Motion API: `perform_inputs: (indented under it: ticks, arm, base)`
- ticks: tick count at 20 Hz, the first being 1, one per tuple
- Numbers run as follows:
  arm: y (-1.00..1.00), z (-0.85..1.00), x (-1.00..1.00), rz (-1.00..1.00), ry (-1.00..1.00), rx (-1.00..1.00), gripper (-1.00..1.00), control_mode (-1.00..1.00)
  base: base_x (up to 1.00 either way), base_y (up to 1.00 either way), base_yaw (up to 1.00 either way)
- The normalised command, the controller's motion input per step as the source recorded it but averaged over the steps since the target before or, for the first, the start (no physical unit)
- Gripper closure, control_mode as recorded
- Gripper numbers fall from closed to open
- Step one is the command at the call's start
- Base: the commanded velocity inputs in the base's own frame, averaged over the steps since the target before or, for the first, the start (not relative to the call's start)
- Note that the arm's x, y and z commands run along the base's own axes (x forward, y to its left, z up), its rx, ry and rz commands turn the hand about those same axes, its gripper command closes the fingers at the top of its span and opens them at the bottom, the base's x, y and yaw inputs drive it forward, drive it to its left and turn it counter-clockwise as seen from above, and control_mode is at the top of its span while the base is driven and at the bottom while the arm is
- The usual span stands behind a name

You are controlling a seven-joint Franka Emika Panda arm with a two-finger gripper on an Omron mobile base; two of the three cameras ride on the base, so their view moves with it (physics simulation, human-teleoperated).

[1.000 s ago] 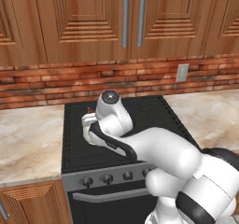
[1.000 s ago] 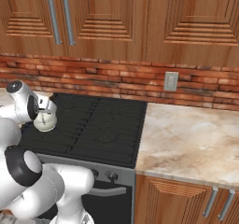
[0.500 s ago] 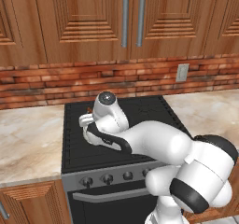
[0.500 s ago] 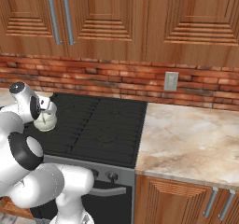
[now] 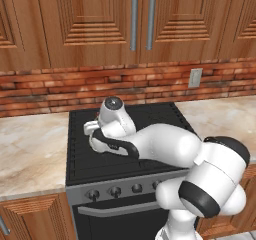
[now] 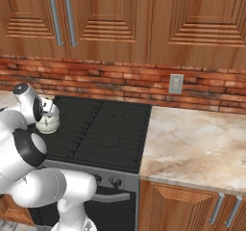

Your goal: The kettle is done boiling. Turn off the stove, then wait for 300 timesteps before moving the kettle to the dining table.

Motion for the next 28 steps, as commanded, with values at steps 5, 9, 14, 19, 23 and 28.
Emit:
perform_inputs:
  ticks: [5,9,14,19,23,28]
  arm:
    - [0.00,-0.07,0.00,0.00,0.03,0.00,1.00,-1.00]
    - [0.00,-0.02,-0.05,0.00,-0.01,0.00,1.00,-1.00]
    - [0.00,0.05,-0.34,-0.01,-0.08,0.00,1.00,-1.00]
    - [0.00,0.22,-0.44,-0.02,-0.10,0.00,1.00,-1.00]
    - [-0.03,0.31,-0.37,-0.02,-0.06,0.00,1.00,-1.00]
    - [-0.06,0.35,-0.24,-0.02,-0.02,0.00,1.00,-1.00]
  base:
    - [0.00,0.00,0.00]
    - [0.00,0.00,0.00]
    - [0.00,0.00,0.00]
    - [0.00,0.00,0.00]
    - [0.00,0.00,0.00]
    - [0.00,0.00,0.00]
